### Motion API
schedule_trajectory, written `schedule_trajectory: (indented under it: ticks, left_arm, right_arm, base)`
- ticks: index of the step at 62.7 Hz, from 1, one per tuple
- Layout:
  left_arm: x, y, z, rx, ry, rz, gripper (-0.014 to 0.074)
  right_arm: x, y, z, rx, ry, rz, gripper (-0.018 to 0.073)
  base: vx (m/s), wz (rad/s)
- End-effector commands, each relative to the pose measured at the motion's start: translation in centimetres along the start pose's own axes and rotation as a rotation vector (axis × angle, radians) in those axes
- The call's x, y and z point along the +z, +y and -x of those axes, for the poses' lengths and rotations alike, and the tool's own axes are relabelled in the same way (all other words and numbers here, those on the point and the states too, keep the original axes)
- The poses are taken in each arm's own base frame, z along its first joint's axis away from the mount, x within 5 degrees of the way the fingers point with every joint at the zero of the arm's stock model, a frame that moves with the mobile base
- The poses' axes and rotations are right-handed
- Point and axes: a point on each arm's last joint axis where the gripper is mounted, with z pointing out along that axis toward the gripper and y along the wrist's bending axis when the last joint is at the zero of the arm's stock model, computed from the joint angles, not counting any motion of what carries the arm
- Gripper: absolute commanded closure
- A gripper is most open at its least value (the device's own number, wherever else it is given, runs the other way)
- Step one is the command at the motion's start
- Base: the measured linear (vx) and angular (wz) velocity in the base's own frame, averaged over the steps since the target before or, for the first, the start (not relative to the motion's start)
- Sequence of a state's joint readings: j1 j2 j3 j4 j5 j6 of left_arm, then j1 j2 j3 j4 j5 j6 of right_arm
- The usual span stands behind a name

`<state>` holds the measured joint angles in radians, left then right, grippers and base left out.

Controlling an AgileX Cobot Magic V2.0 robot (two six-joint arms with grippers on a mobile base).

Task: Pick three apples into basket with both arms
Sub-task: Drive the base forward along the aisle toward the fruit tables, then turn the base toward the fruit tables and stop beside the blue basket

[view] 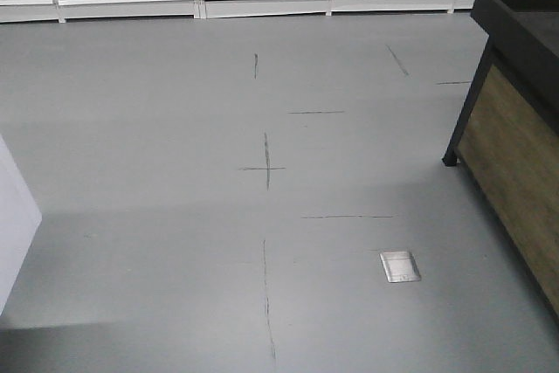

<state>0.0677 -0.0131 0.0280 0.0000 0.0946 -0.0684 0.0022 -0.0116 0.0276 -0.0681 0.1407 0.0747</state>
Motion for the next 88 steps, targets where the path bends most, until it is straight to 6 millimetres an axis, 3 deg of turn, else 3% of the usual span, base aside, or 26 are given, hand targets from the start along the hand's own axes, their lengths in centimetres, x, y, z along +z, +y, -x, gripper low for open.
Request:
schedule_trajectory:
  ticks: [1, 49, 88]
  left_arm:
    - [-0.27, -0.09, 1.59, -0.006, -0.111, -0.005, 0.0603]
    - [-0.27, -0.09, 1.59, -0.006, -0.111, -0.005, 0.0603]
    - [-0.27, -0.09, 1.59, -0.006, -0.111, -0.005, 0.0603]
  right_arm:
    - [0.05, 0.02, 0.19, -0.007, -0.058, 0.0, 0.0564]
    - [0.05, 0.02, 0.19, -0.007, -0.058, 0.0, 0.0564]
    - [0.05, 0.02, 0.19, -0.007, -0.058, 0.0, 0.0564]
  base:
    - [0.17, -0.16]
    - [0.19, -0.26]
    - [0.2, -0.5]
